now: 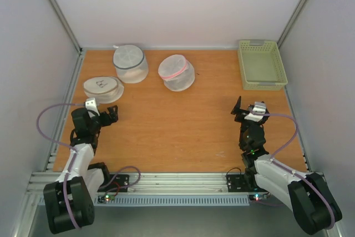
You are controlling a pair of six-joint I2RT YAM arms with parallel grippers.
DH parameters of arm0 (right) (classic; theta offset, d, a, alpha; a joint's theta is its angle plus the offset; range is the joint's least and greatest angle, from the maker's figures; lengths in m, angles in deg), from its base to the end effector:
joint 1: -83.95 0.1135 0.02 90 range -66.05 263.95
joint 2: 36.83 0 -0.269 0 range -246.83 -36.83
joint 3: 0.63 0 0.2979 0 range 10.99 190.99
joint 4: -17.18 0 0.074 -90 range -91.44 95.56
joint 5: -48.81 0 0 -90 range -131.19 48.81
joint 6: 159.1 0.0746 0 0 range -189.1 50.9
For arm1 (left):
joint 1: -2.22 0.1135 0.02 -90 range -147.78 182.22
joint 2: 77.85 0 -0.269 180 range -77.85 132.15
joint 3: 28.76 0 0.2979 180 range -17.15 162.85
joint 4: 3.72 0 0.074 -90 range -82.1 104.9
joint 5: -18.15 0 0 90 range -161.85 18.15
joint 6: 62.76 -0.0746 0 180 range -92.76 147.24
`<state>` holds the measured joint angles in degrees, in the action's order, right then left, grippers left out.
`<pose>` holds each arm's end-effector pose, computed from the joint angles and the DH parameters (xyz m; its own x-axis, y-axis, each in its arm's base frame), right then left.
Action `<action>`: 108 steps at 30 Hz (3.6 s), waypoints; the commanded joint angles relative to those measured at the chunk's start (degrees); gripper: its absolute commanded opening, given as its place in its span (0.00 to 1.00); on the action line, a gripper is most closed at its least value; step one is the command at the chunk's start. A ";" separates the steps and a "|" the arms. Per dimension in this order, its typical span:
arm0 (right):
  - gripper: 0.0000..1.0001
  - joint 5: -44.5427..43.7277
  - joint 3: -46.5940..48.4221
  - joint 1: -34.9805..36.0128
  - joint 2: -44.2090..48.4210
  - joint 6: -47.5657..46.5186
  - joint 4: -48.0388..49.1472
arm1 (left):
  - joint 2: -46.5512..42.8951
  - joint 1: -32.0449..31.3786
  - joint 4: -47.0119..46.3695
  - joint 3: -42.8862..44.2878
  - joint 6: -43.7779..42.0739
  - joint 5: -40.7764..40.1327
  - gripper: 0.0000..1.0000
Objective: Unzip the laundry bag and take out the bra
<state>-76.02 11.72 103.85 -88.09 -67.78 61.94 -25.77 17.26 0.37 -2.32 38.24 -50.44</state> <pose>0.2195 0.0341 0.1500 0.1017 0.0569 -0.9932 0.2526 0.9642 0.0811 0.2464 0.0380 0.1257 -0.4824 -0.3136 -0.8179 -0.0280 0.9388 -0.3434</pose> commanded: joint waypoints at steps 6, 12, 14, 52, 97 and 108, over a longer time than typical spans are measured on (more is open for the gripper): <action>0.98 -0.11 -1.51 -0.30 -0.06 -0.40 0.42 | -0.22 0.76 -1.43 0.47 1.55 -2.62 0.99; 0.99 -10.71 9.95 -0.67 1.77 8.41 -17.68 | -0.31 0.79 -1.98 3.20 -5.61 3.67 0.99; 0.98 -2.97 16.11 -0.73 1.05 7.42 -25.08 | 0.28 1.08 3.38 8.65 -6.83 0.41 0.99; 0.49 45.66 119.38 2.86 -83.64 21.50 -80.12 | 31.23 -7.33 56.57 66.01 -10.60 10.40 1.00; 0.01 92.92 70.39 9.33 -26.66 0.55 -49.17 | 31.03 -26.19 72.01 79.86 -30.81 31.81 0.45; 0.01 87.59 69.80 9.64 -26.13 -3.23 -51.88 | 29.46 -26.39 74.88 79.03 -30.33 36.44 0.01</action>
<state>13.77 81.14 112.83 -116.31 -67.54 10.64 4.76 -8.81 72.65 75.76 9.52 -13.55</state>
